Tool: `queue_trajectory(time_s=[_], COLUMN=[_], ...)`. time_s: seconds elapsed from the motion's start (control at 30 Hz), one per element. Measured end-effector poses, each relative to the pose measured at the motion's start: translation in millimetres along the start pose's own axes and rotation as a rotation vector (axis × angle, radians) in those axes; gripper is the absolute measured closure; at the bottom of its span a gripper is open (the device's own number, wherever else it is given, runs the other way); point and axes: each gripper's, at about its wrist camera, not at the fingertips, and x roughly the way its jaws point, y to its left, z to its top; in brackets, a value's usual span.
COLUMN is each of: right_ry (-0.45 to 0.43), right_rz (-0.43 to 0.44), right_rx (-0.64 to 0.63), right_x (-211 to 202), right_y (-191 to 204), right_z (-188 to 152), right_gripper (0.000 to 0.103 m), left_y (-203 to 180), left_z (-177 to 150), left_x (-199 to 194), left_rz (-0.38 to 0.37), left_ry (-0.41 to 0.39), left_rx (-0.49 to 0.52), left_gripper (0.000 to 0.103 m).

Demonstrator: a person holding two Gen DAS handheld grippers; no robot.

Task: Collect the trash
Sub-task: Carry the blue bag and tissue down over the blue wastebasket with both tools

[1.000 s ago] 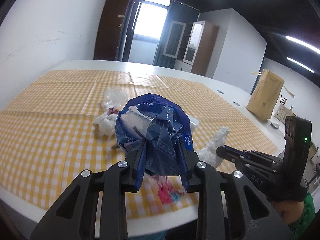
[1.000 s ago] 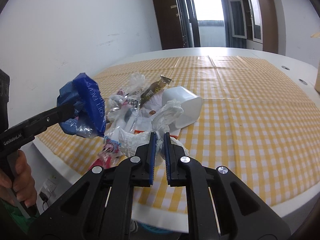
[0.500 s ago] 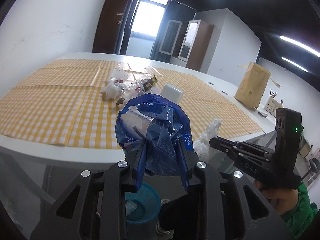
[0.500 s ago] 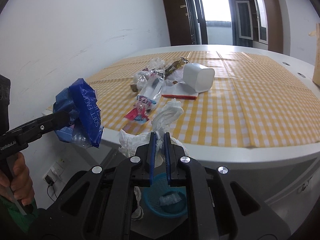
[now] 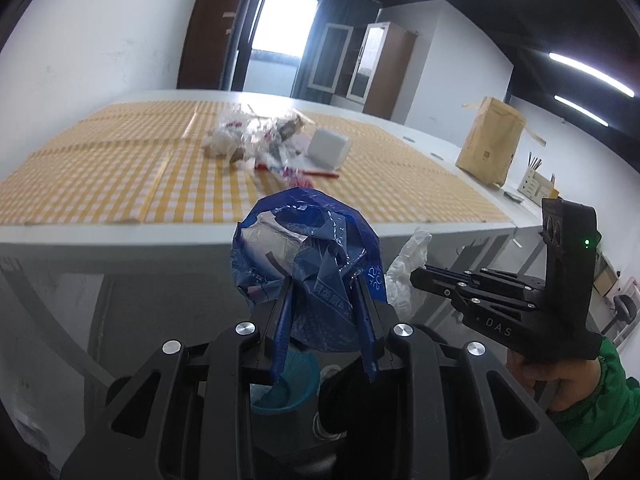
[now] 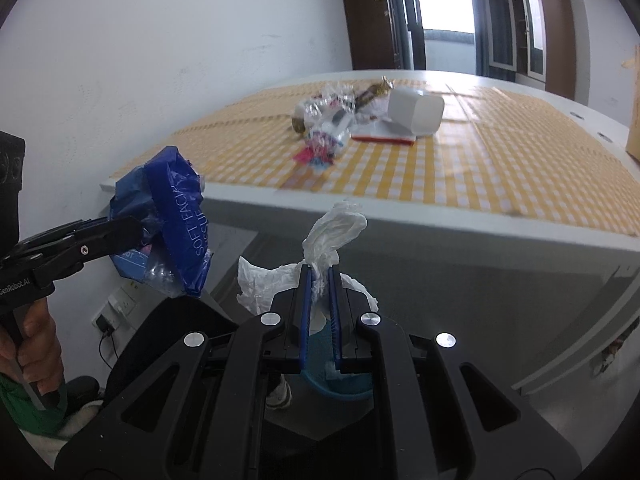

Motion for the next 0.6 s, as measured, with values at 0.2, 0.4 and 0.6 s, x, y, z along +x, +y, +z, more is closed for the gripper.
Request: queue_trajectory(time_s=[0.2, 0.4, 0.6], right_ry=[0.064, 0.121, 0.198], right_rz=[-0.008, -0.012, -0.020], right_rx=[0.009, 0.033, 0.045], right_x=[19.2, 44.2, 77.9], right_y=[-3.7, -11.4, -15.1], right_z=[-23.7, -40.1, -61.9], right_gripper=[0.095, 0.095, 0.095], left_y=[10.9, 24.2, 39.0], left_z=[-20.9, -36.6, -59.6], left_x=[20.1, 45.1, 79.2], left_rz=[0.005, 0.011, 0.013], left_ry=[0.077, 0.143, 0.236], left_rx=[-0.026, -0.056, -0.099], left_gripper=[0.075, 0.075, 0.075])
